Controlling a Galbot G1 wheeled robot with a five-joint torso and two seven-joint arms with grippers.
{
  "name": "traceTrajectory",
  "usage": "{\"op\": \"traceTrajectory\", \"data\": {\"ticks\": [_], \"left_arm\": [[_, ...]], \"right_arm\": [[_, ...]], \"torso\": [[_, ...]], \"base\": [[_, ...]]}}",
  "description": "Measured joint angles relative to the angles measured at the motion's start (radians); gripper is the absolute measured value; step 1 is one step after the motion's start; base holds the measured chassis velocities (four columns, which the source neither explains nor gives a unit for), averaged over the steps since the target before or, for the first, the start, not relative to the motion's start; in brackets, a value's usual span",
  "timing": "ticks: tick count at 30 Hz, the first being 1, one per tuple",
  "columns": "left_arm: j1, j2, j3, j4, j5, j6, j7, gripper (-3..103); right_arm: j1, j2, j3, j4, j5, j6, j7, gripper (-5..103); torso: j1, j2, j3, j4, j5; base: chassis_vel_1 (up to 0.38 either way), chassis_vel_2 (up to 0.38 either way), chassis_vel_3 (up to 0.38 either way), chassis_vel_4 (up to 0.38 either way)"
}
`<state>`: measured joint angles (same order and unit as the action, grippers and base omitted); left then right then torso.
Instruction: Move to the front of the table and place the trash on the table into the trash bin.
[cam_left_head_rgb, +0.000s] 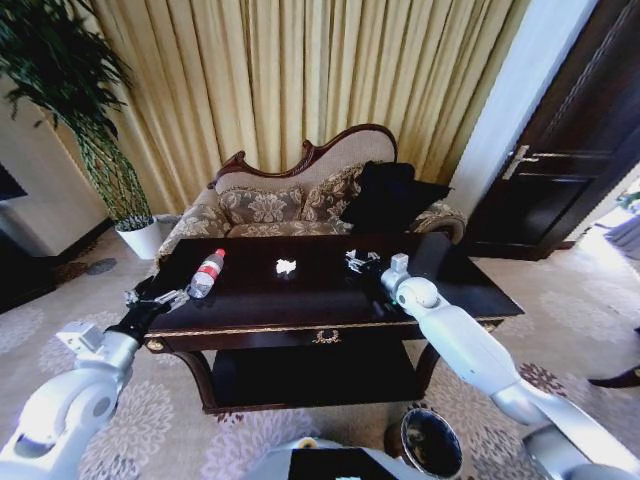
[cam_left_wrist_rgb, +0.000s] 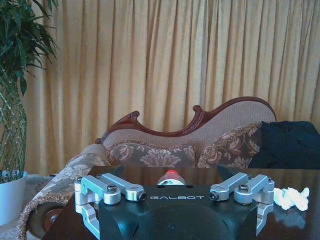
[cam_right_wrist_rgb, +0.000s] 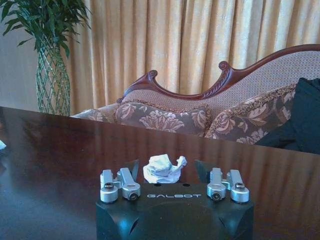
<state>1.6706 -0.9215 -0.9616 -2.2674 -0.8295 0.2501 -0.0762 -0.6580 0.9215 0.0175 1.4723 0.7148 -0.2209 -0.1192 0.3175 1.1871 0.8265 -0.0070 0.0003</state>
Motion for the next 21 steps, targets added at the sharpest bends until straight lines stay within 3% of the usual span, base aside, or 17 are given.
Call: {"op": "traceTrajectory", "data": {"ticks": [8, 14, 15, 17, 19, 21], "left_arm": [[-0.016, 0.002, 0.012, 0.014, 0.000, -0.001, 0.000, 100], [-0.022, 0.005, 0.013, 0.021, -0.007, -0.002, 0.000, 100], [-0.022, 0.005, 0.013, 0.021, -0.007, -0.002, 0.000, 100], [-0.022, 0.005, 0.011, 0.022, -0.010, -0.002, 0.000, 100], [-0.023, 0.005, 0.011, 0.023, -0.011, -0.002, 0.000, 100], [-0.025, 0.005, 0.014, 0.024, -0.011, -0.001, -0.001, 100]], "right_arm": [[-0.006, -0.002, 0.006, 0.001, -0.006, 0.005, -0.002, 50], [-0.012, 0.000, 0.006, -0.002, -0.015, 0.012, -0.008, 23], [-0.012, 0.000, 0.006, -0.002, -0.015, 0.012, -0.008, 23], [-0.014, -0.001, 0.006, -0.001, -0.017, 0.014, -0.008, 13], [-0.015, -0.002, 0.006, -0.001, -0.017, 0.015, -0.008, 13], [-0.019, -0.003, 0.012, 0.001, -0.017, 0.017, -0.009, 1]], "torso": [[0.000, 0.000, 0.000, 0.0000, 0.0000], [0.000, 0.000, 0.000, 0.0001, 0.0000], [0.000, 0.000, 0.000, 0.0001, 0.0000], [0.000, 0.000, 0.000, 0.0001, 0.0000], [0.000, 0.000, 0.000, 0.0001, 0.0000], [0.000, 0.000, 0.000, 0.0001, 0.0000]], "base": [[0.000, 0.000, 0.000, 0.000], [0.000, 0.000, 0.000, 0.000], [0.000, 0.000, 0.000, 0.000], [0.000, 0.000, 0.000, 0.000], [0.000, 0.000, 0.000, 0.000], [0.000, 0.000, 0.000, 0.000]]}}
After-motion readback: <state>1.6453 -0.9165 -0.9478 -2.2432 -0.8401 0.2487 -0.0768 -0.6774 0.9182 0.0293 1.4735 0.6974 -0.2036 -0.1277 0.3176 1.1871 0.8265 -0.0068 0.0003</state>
